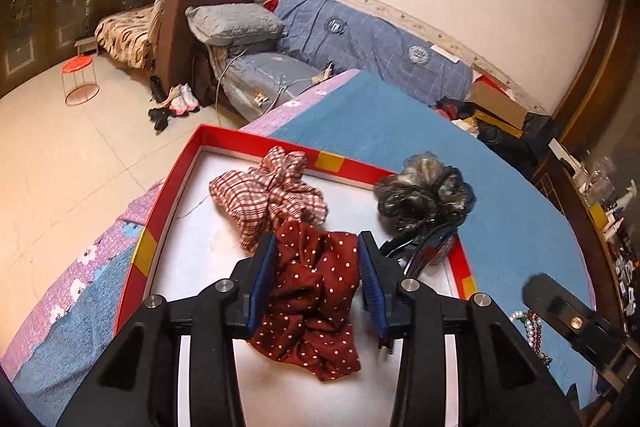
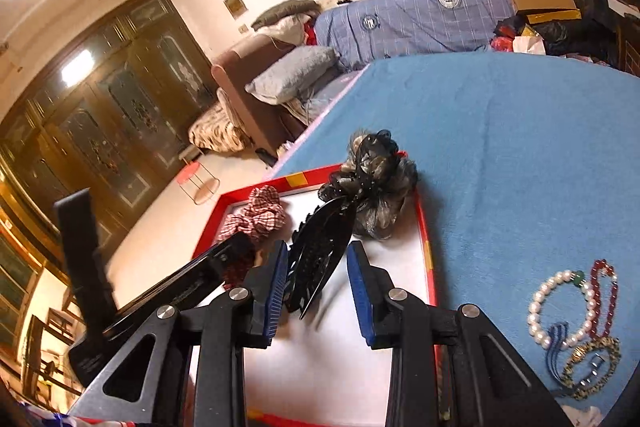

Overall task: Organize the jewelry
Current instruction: 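Open both tools to release the scrunchie and claw clip into the box, then grasp the white cherry-print scrunchie with the right tool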

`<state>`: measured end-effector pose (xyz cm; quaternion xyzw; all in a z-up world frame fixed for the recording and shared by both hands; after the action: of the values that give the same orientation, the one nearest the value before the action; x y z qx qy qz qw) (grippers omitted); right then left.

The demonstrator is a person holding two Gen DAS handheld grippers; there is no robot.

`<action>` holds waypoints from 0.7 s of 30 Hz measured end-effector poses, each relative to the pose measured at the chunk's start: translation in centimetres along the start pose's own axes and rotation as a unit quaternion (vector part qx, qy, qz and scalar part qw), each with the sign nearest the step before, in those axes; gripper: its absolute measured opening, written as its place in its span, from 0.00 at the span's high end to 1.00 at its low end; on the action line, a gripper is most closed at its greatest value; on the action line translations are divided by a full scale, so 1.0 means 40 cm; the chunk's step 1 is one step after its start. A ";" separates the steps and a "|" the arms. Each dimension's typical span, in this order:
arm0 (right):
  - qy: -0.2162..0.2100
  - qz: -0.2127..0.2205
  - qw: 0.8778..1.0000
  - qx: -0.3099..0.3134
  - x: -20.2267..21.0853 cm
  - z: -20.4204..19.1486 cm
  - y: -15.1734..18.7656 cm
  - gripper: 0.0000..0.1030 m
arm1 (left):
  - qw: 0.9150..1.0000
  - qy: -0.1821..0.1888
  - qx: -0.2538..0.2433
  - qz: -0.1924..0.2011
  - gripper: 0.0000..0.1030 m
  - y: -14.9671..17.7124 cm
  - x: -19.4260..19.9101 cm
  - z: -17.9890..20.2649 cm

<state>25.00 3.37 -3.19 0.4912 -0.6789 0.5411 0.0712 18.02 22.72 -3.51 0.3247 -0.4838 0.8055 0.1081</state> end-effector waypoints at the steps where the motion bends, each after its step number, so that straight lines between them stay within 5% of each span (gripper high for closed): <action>1: 0.001 0.005 1.000 -0.002 0.017 0.005 0.004 0.67 | 1.000 0.003 -0.003 0.003 0.61 0.002 0.004 0.003; 12: 0.052 0.062 0.996 -0.032 0.234 0.170 0.102 0.67 | 0.993 0.055 -0.095 0.033 0.60 0.036 0.041 0.113; 21: 0.091 0.073 0.986 -0.115 0.378 0.360 0.199 0.67 | 0.977 0.118 -0.179 0.014 0.57 0.097 0.050 0.220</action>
<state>17.66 -17.68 -4.82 0.3771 -0.7615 0.5056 0.1493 18.27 13.00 -2.20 0.1963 -0.6084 0.7399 0.2092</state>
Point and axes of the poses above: each gripper's, at about its wrist camera, not at the fingertips, and x roughly against the way its jaws point, z to its right, y to its underside, the point moved 2 cm from there along -x, roughly the way its jaws point, and after that the axes turned 1 degree about z, right-handed, at the moved point
